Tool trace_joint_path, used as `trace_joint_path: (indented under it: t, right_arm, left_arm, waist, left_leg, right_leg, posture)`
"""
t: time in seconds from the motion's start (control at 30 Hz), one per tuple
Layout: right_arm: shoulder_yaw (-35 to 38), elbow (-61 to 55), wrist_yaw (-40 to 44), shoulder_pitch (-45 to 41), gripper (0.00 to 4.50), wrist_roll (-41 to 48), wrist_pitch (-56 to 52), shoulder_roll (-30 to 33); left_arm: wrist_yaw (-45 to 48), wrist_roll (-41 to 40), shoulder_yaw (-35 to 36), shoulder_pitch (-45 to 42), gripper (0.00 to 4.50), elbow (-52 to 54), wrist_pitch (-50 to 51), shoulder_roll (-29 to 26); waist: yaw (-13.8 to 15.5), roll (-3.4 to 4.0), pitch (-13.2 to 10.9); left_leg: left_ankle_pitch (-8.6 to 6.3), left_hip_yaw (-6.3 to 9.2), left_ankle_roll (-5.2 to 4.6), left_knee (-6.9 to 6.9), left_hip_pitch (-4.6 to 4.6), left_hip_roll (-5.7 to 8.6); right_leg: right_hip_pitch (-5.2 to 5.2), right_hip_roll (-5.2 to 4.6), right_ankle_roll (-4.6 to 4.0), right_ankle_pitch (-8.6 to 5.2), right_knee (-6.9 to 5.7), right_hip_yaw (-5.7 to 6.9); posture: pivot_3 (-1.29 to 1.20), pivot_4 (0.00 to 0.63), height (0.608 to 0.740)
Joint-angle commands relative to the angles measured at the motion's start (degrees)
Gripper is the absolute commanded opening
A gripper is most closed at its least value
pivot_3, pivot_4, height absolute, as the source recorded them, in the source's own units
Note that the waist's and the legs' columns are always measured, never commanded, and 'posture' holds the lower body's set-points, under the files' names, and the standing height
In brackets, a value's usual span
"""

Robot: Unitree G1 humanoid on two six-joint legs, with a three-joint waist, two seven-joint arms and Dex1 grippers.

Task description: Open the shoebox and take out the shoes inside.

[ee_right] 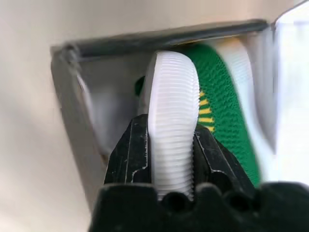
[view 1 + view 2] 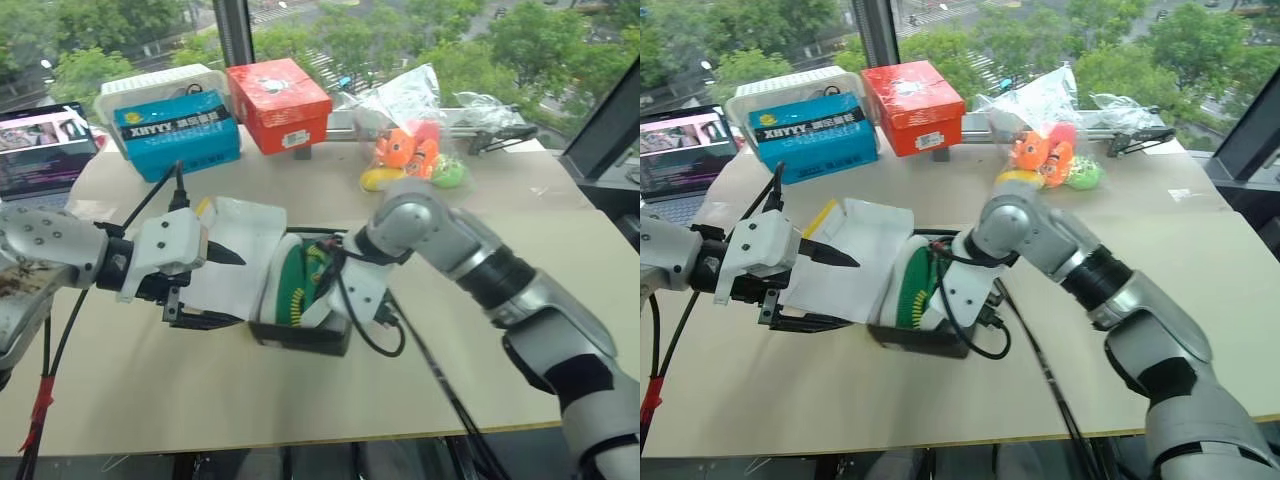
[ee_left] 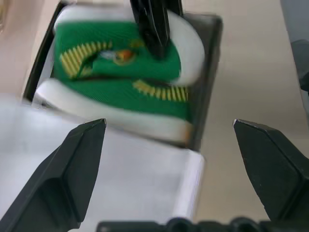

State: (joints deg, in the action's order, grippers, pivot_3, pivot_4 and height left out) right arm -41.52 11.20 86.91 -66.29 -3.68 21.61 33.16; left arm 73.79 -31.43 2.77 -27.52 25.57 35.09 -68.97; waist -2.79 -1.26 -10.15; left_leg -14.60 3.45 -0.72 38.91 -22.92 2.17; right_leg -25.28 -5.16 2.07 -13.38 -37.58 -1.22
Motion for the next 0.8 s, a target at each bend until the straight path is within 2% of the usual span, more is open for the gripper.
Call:
trace_joint_path:
  t: [0.03, 0.07, 0.13, 0.17, 0.4, 0.47, 0.6, 0.67, 0.73, 0.8]
  right_arm:
    - [0.4, -10.6, 5.3, 3.6, 0.67, 9.3, -7.6, 2.2]
    - [-0.2, -7.1, 5.5, 3.1, 0.67, 5.8, -3.1, 2.8]
    - [-0.3, -13.3, 5.6, 2.2, 0.67, 12.7, -13.7, 4.3]
    - [-0.9, -15.6, 5.6, 1.3, 0.67, 15.1, -15.0, 5.7]
    - [-1.0, -13.3, 5.6, -3.7, 0.67, 12.0, -10.0, 9.3]
    - [-0.1, -9.9, 5.4, -5.2, 0.67, 7.5, -5.3, 8.4]
    - [1.3, -7.7, 5.0, -5.7, 0.67, 6.2, -3.7, 5.7]
    - [2.6, -8.9, 4.5, -4.7, 0.67, 9.9, -10.4, 2.8]
    - [3.1, -5.2, 2.9, -4.8, 0.67, 7.9, -8.0, 1.0]
    - [4.6, -4.6, 2.5, -5.3, 0.67, 8.1, -10.2, -0.6]
  left_arm:
    - [0.0, 0.3, 1.2, -0.3, 4.50, 0.4, -0.4, -0.7]
    - [0.0, 0.3, 1.2, -0.2, 4.50, 0.4, -0.4, -0.7]
    - [0.1, 0.2, 1.4, 0.1, 4.50, 0.5, -0.4, -0.8]
    - [0.1, 0.2, 1.5, 0.1, 4.50, 0.6, -0.3, -0.8]
    - [0.0, 0.0, 1.8, 0.7, 4.50, 0.9, -0.2, -0.9]
    - [-0.1, 0.2, 1.5, 0.5, 4.50, 0.8, -0.4, -0.6]
    - [-0.1, 0.5, 0.8, -0.2, 4.50, 0.5, -0.8, -0.2]
    - [0.1, 1.0, 0.3, -0.4, 4.50, 0.2, -1.2, -0.2]
    - [0.0, 1.0, 0.3, -0.5, 4.50, 0.3, -1.1, -0.1]
    - [0.0, 1.0, 0.5, -0.4, 4.50, 0.4, -1.0, -0.2]
  waist:
    - [0.3, -0.02, 0.0]
    - [0.2, -0.04, 0.0]
    - [0.1, -0.01, 0.0]
    - [0.2, -0.01, 0.0]
    - [0.3, -0.01, 0.0]
    - [0.3, -0.01, 0.0]
    - [0.2, -0.02, 0.0]
    - [0.1, -0.02, 0.0]
    - [0.0, -0.02, 0.0]
    - [0.1, -0.03, 0.0]
  left_leg:
    - [-0.03, 0.02, -0.05, 0.00, -0.01, -0.06]
    - [-0.07, 0.03, -0.04, 0.04, 0.03, -0.11]
    - [-0.16, -0.11, -0.14, 0.06, 0.04, -0.05]
    - [-0.16, -0.16, -0.14, 0.08, 0.04, 0.02]
    - [-0.18, -0.20, -0.19, 0.17, 0.10, -0.05]
    - [-0.19, -0.20, -0.19, 0.17, 0.08, -0.05]
    - [-0.19, -0.24, -0.19, 0.18, 0.07, -0.05]
    - [-0.19, -0.24, -0.19, 0.17, 0.07, -0.08]
    - [-0.19, -0.24, -0.19, 0.17, 0.07, -0.09]
    - [-0.19, -0.24, -0.19, 0.18, 0.10, -0.09]
  right_leg:
    - [0.02, 0.00, 0.01, -0.01, 0.00, 0.10]
    - [0.03, 0.02, 0.01, 0.00, -0.01, 0.16]
    - [0.00, -0.01, 0.00, 0.00, 0.02, 0.14]
    - [0.01, -0.08, 0.00, 0.00, -0.02, 0.10]
    - [0.03, -0.05, 0.00, 0.00, -0.05, 0.12]
    - [0.03, -0.06, 0.00, 0.00, -0.07, 0.13]
    - [0.02, -0.05, 0.00, 0.00, -0.07, 0.11]
    - [0.01, -0.03, -0.01, 0.00, -0.07, 0.11]
    - [-0.01, -0.01, -0.02, 0.01, -0.08, 0.10]
    - [0.01, -0.01, -0.02, 0.01, -0.09, 0.10]
  posture:
    - [0.00, 0.150, 0.740]
    - [0.00, 0.150, 0.740]
    - [0.00, 0.150, 0.740]
    - [0.00, 0.150, 0.740]
    - [0.00, 0.150, 0.740]
    - [0.00, 0.150, 0.740]
    - [0.00, 0.150, 0.740]
    - [0.00, 0.150, 0.740]
    - [0.00, 0.150, 0.740]
    - [0.00, 0.150, 0.740]
